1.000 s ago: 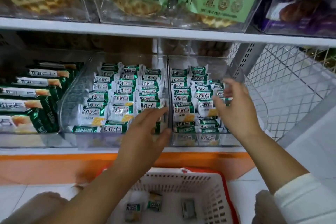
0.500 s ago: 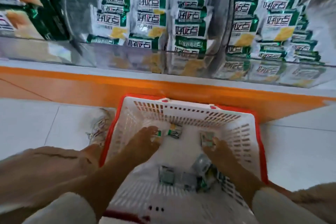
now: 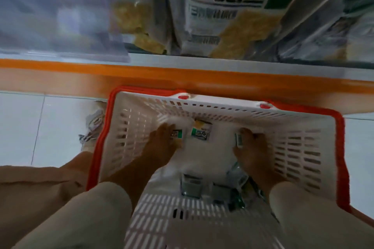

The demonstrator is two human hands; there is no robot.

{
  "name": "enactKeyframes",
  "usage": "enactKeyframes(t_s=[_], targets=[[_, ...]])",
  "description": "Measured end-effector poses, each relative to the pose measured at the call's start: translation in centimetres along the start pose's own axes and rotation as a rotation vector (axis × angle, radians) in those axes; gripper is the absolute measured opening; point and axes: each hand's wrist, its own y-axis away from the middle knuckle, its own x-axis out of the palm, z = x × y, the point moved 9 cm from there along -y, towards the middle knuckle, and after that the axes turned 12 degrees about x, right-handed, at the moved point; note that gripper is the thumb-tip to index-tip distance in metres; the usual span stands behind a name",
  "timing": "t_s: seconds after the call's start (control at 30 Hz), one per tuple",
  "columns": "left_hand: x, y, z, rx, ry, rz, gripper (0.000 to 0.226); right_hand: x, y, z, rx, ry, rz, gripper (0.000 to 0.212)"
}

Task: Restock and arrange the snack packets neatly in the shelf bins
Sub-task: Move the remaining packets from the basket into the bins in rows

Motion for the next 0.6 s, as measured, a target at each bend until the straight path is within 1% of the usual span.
enactKeyframes(t_s=[0.03,0.07,0.17,0.23,0.27,0.3,0.4,0.43,0.47,0.53,0.57,0.6], targets=[[0.1,-0.4,-0.1,0.022,-0.024,0.002,0.066,0.5,0.0,0.3,0.066,-0.097,0.061,0.067],[0.0,-0.7,-0.1,0.011,-0.025,0.008,0.066,1.0,0.1,0.9,0.094,-0.174,0.117,0.065],[0.3,-1.3,0.6,-0.052,-0.088,0.071,0.067,2.1,1.0,4.3,0.0,-0.268,0.205,0.067],[0.7,-1.3,1.2,-0.103,-0.121,0.122,0.063,2.6,1.4,6.4,-0.078,-0.266,0.228,0.074],[0.8,-1.0,1.6,-0.143,-0.083,0.127,0.062,3.1,1.4,7.1,-0.104,-0.233,0.251,0.079],[1.0,-0.6,2.2,-0.196,0.03,0.091,0.059,3.5,1.5,7.7,-0.122,-0.177,0.273,0.084],[0.9,1.2,2.7,-0.364,0.635,-0.197,0.04,4.0,1.5,8.7,-0.155,0.008,0.264,0.087],[1.2,1.4,2.6,-0.397,0.814,-0.254,0.037,4.1,1.4,8.8,-0.154,0.024,0.26,0.086],[1.6,1.4,2.1,-0.415,0.966,-0.256,0.033,4.3,1.5,8.7,-0.147,0.019,0.268,0.085],[2.6,0.9,0.4,-0.424,1.213,-0.19,0.027,5.1,1.9,8.4,-0.125,-0.031,0.313,0.084],[2.9,0.6,-0.4,-0.43,1.283,-0.152,0.029,5.5,2.2,8.3,-0.105,-0.092,0.356,0.083],[3.2,0.4,-1.1,-0.443,1.299,-0.112,0.034,6.0,2.5,8.2,-0.07,-0.175,0.407,0.083]])
